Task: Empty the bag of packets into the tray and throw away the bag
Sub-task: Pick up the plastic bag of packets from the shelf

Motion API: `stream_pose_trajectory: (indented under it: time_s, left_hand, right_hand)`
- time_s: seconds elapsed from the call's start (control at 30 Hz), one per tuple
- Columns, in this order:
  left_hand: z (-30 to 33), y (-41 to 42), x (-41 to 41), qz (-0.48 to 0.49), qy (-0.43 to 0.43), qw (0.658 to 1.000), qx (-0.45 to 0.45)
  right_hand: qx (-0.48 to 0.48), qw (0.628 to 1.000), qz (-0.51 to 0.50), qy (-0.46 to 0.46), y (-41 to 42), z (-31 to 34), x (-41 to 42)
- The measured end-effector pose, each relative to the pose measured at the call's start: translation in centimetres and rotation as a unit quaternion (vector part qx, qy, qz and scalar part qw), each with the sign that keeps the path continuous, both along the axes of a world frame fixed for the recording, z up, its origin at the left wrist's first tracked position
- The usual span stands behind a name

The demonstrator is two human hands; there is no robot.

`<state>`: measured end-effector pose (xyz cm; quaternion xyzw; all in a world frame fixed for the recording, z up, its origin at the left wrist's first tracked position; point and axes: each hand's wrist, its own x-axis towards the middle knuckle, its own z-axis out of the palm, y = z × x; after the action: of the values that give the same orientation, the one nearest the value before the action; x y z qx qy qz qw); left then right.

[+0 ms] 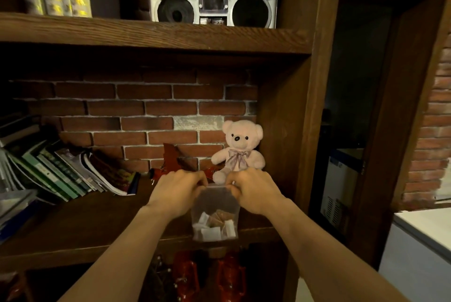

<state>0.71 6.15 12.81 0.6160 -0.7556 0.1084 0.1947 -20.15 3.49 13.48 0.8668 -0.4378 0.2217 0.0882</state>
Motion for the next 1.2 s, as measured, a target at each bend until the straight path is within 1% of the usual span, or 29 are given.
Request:
stream_pose_trajectory:
  time_s: [0.17,0.53,0.77,0.97,1.07,1.2]
  left_hand:
    - [2.1,1.3,0.1,-0.007,-0.011,0.999,-0.033]
    - [3.0,3.4,0.4,-0.039,-0.011,0.998,-0.043]
    - [2.2,4.4,0.1,-0.059,-0.007,0.998,-0.025]
    - [0.3,4.7,-1.0,-0.085,-0.008,0.996,0.002]
    - [-0.4,5.2,-2.7,-0.105,-0.002,0.994,0.015]
    - [-0.2,5.9,-6.2,-0.143,-0.016,0.99,-0.001]
  right_hand:
    - [-0.023,1.0,-0.015,-0.016,1.4,1.6,0.1]
    - [-0.032,0.998,-0.05,-0.012,5.3,2.9,0.0]
    - [-0.004,0.995,-0.096,-0.019,6.7,1.6,-0.1]
    - [0.036,0.991,-0.132,-0.006,8.3,-0.2,-0.9]
    - [0.049,0.987,-0.156,-0.002,9.4,-1.0,-2.4]
    - [0.067,0.98,-0.188,-0.009,11.1,-1.1,-5.7]
